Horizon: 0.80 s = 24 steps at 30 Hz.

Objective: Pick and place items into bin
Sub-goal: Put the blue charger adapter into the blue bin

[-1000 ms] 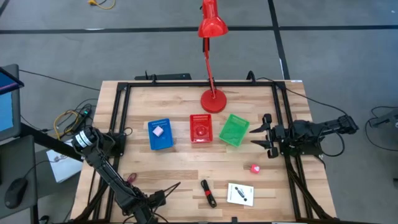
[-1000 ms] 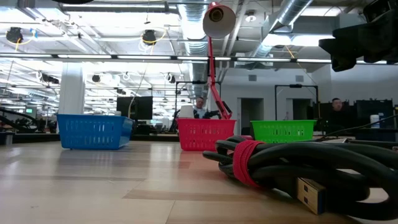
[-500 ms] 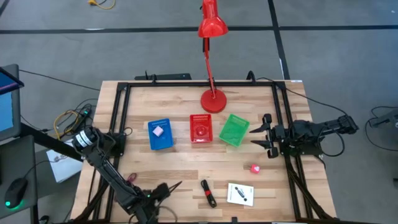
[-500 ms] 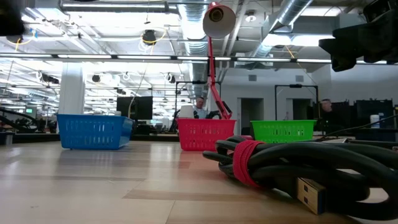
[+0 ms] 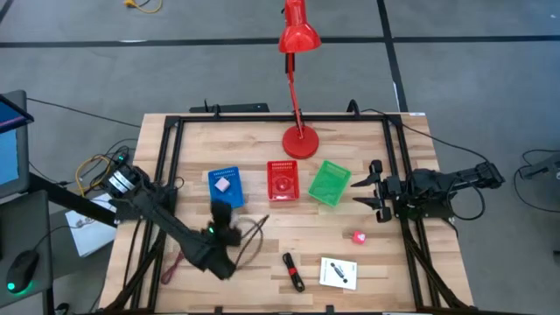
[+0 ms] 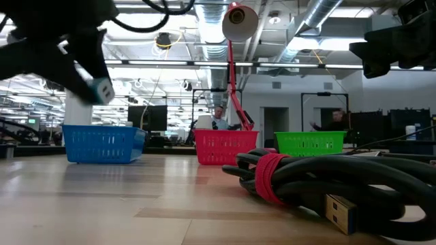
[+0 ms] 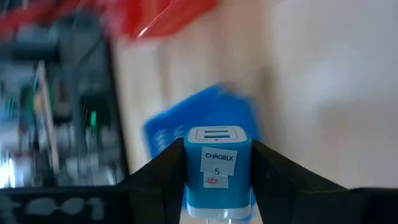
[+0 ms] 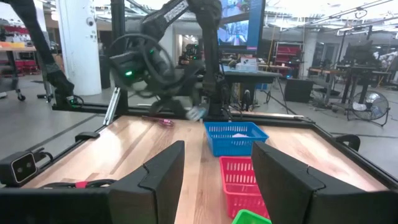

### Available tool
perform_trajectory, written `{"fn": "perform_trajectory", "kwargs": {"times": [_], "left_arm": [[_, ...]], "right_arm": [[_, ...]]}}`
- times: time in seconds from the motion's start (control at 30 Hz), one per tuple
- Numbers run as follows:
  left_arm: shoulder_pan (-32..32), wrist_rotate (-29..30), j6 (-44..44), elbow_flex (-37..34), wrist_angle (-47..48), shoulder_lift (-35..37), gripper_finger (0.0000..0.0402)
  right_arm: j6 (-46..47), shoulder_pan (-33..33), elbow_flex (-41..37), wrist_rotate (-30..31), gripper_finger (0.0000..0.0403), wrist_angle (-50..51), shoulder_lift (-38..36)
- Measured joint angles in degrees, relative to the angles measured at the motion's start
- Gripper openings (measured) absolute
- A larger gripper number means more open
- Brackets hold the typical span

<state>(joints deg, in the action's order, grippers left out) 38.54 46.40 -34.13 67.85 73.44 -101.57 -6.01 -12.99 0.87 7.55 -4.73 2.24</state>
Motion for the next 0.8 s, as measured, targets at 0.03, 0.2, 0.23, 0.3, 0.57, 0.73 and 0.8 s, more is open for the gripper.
{"fn": "perform_trajectory", "kwargs": {"times": [0.03, 0.2, 0.23, 0.3, 0.57, 0.73, 0.8], "left_arm": [[-0.6, 0.7, -3.7, 0.0, 2.9, 1.1, 0.0132], [-4.8, 3.6, -8.8, -1.1, 6.4, 8.4, 0.0132], [-6.1, 3.6, -8.8, -2.2, 5.7, 10.4, 0.0132], [-9.5, 3.3, -8.9, -4.9, 2.9, 14.9, 0.0131], [-25.2, -14.7, 1.5, -23.0, -29.5, 32.8, 0.0131], [-30.9, -17.8, 7.2, -30.0, -40.5, 34.9, 0.0131], [-32.4, -22.8, 8.1, -30.4, -40.4, 34.6, 0.0131]], "right_arm": [[0.0, 0.0, 0.0, 0.0, 0.0182, 0.0, 0.0], [0.0, 0.0, 0.0, 0.0, 0.0181, 0.0, 0.0], [0.0, 0.0, 0.0, 0.0, 0.0181, 0.0, 0.0], [0.0, 0.0, 0.0, 0.0, 0.018, 0.0, 0.0], [0.0, 0.0, 0.0, 0.0, 0.0183, 0.1, 0.0], [0.0, 0.0, 0.0, 0.0, 0.018, 0.0, 0.0], [0.0, 0.0, 0.0, 0.0, 0.018, 0.1, 0.0]]}}
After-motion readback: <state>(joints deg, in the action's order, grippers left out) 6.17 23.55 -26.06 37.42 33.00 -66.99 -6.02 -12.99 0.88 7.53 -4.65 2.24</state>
